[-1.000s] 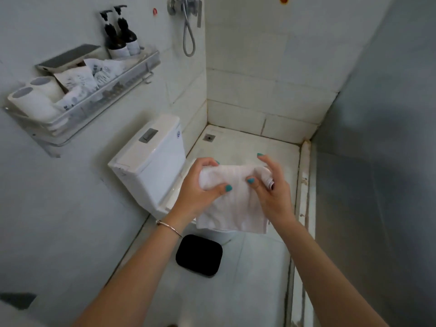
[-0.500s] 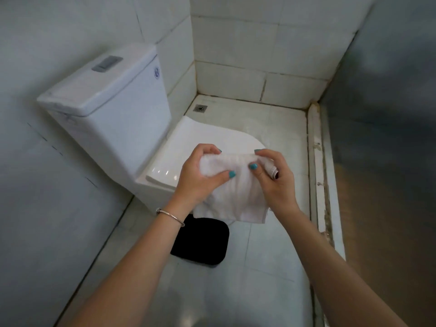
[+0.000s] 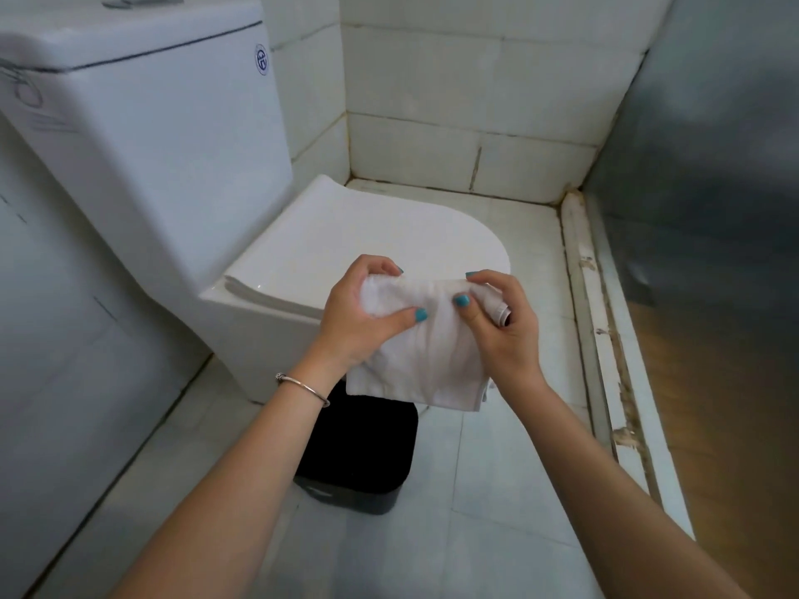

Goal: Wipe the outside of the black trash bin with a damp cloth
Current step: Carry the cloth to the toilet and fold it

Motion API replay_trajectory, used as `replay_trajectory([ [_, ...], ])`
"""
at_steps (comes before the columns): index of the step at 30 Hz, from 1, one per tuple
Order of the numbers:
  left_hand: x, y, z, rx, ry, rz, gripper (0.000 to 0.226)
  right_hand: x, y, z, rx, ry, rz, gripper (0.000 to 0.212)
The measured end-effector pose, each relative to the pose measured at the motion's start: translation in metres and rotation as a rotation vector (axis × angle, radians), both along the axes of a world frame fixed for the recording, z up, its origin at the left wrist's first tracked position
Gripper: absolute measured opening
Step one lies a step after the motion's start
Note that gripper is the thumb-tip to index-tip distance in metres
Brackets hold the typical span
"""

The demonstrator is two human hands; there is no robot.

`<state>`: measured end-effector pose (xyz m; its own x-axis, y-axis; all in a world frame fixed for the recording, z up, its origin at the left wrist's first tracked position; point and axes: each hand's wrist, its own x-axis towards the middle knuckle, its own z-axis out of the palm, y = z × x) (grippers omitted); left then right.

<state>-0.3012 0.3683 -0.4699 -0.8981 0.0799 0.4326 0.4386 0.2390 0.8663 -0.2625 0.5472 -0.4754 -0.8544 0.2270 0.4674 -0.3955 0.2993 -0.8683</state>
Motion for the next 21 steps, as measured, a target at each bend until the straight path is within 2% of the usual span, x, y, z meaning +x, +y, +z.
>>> replay_trajectory([
  [9, 0.002, -0.006, -0.003, -0.038, 0.032, -0.016, 0.05, 0.006, -0.005, -0.007, -0.034, 0.047, -0.017, 0.027],
  [17, 0.039, -0.009, 0.046, -0.047, 0.113, -0.034, 0.049, 0.047, -0.009, 0.034, -0.048, 0.11, -0.038, 0.028],
  [21, 0.074, -0.008, 0.069, -0.042, 0.14, -0.056, 0.047, 0.084, -0.005, 0.052, -0.052, 0.115, -0.054, 0.038],
])
